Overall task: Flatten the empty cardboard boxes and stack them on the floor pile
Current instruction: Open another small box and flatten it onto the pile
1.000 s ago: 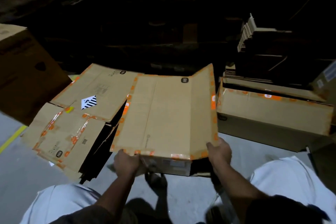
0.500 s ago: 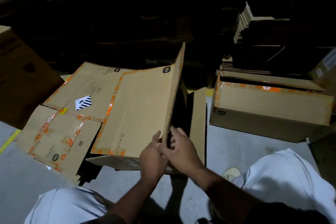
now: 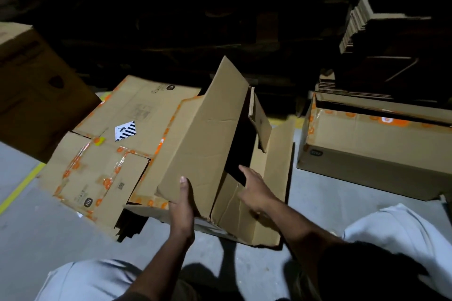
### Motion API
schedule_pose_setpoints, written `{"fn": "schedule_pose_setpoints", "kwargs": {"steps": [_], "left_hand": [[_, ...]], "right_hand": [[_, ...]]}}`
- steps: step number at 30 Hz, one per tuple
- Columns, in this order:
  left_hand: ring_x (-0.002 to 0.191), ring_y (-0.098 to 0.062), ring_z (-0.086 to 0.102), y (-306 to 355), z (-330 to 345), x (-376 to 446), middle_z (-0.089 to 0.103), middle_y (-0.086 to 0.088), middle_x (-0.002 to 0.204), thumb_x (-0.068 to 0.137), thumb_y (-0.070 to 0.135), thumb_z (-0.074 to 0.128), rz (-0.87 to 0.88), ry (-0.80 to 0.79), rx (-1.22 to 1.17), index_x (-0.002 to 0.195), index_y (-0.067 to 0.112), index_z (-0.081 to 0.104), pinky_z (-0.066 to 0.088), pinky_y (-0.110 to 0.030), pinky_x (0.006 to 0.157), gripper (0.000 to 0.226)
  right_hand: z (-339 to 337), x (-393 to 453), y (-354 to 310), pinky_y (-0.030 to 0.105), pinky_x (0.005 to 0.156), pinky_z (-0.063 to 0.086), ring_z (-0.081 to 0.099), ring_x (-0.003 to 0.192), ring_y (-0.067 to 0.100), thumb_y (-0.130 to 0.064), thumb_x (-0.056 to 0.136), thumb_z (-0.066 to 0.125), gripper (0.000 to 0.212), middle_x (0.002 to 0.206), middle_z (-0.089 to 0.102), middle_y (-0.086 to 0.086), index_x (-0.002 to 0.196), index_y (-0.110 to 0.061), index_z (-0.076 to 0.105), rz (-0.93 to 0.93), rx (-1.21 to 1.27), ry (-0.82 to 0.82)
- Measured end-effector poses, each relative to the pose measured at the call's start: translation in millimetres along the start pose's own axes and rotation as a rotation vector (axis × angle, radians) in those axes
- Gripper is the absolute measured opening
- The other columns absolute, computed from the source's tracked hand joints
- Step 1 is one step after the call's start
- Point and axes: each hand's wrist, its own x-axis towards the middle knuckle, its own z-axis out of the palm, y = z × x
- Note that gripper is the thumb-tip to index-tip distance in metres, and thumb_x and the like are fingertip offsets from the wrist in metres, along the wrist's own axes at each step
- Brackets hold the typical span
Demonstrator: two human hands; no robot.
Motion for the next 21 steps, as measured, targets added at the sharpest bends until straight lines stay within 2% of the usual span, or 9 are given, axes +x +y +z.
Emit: {"fn": "schedule_pose_setpoints", "kwargs": {"steps": [5,8,10,11,13,15,16,19,21], "left_hand": [[0.131,-0.007,0.041,-13.7,2.0,0.6,0.046,0.021,0.135,0.072,0.083,0.057,-0.019,-0.038,-0.032,0.150,0.023,0.044,0.027,-0.032,0.113,0.099],[0.132,-0.012,0.048,-18.3,2.4,2.5,0.053,0.018,0.137,0.074,0.081,0.062,-0.013,-0.039,-0.081,0.144,0.032,0.049,0.031,-0.041,0.118,0.087],[0.132,-0.015,0.049,-17.9,2.7,5.1,0.055,0.016,0.134,0.073,0.081,0.062,-0.012,-0.027,-0.079,0.142,0.034,0.048,0.033,-0.045,0.118,0.085],[0.133,-0.016,0.048,-18.3,3.1,6.5,0.054,0.014,0.135,0.075,0.079,0.060,-0.008,-0.015,-0.069,0.144,0.031,0.047,0.032,-0.046,0.119,0.085],[0.133,-0.018,0.045,-14.4,7.2,6.6,0.052,0.007,0.140,0.083,0.071,0.056,0.009,0.027,-0.034,0.149,0.023,0.044,0.030,-0.045,0.120,0.083],[0.126,-0.017,0.047,-8.0,12.8,11.4,0.053,0.004,0.136,0.090,0.062,0.056,0.015,0.076,-0.037,0.150,0.017,0.042,0.032,-0.040,0.117,0.077],[0.122,-0.017,0.047,-2.4,16.2,14.9,0.052,0.003,0.133,0.092,0.059,0.057,0.003,0.102,-0.046,0.150,0.014,0.041,0.034,-0.037,0.113,0.075],[0.114,-0.020,0.055,14.4,27.7,29.3,0.059,-0.002,0.131,0.089,0.058,0.064,-0.030,0.126,-0.034,0.143,0.009,0.049,0.042,-0.033,0.102,0.074],[0.105,-0.023,0.065,22.9,37.8,32.2,0.068,-0.006,0.122,0.090,0.053,0.067,-0.085,0.063,0.008,0.132,0.010,0.058,0.051,-0.041,0.099,0.062]], "right_hand": [[10.6,11.7,-4.5,0.030,0.121,0.014,0.001,0.154,0.015,-0.004,0.087,0.063,0.093,0.168,0.002,-0.001,0.160,-0.024,0.010,0.004,-0.028,-0.148],[14.6,19.0,-3.4,0.029,0.121,0.013,0.002,0.154,0.016,-0.008,0.082,0.064,0.099,0.168,0.001,0.000,0.160,-0.024,0.005,0.020,0.007,-0.184],[11.6,18.3,-6.5,0.032,0.121,0.020,0.011,0.153,0.021,-0.011,0.079,0.067,0.098,0.165,0.014,0.000,0.159,-0.025,0.014,0.000,0.023,-0.169],[6.9,16.9,-7.6,0.035,0.118,0.031,0.026,0.147,0.026,-0.011,0.076,0.070,0.090,0.156,0.030,0.001,0.154,-0.026,0.028,-0.021,0.026,-0.137],[-10.2,11.3,-7.2,0.039,0.092,0.052,0.056,0.113,0.026,-0.011,0.068,0.075,0.058,0.120,0.056,0.002,0.119,-0.030,0.054,-0.057,0.015,-0.057],[-34.1,-1.3,-6.2,0.035,0.068,0.053,0.061,0.085,0.020,-0.017,0.063,0.080,0.038,0.091,0.062,0.000,0.086,-0.029,0.053,-0.065,-0.038,-0.022],[-45.1,-11.0,-6.2,0.034,0.063,0.049,0.058,0.076,0.015,-0.020,0.062,0.082,0.036,0.081,0.061,-0.003,0.077,-0.027,0.050,-0.070,-0.078,-0.021],[-54.8,-50.0,-10.3,0.032,0.056,0.034,0.045,0.063,0.010,-0.022,0.069,0.077,0.033,0.067,0.050,-0.008,0.069,-0.022,0.044,-0.123,-0.198,-0.040],[-41.3,-73.4,-11.5,0.033,0.062,0.036,0.051,0.075,0.016,-0.021,0.080,0.066,0.019,0.081,0.056,-0.004,0.081,-0.023,0.048,-0.187,-0.344,-0.091]]}}
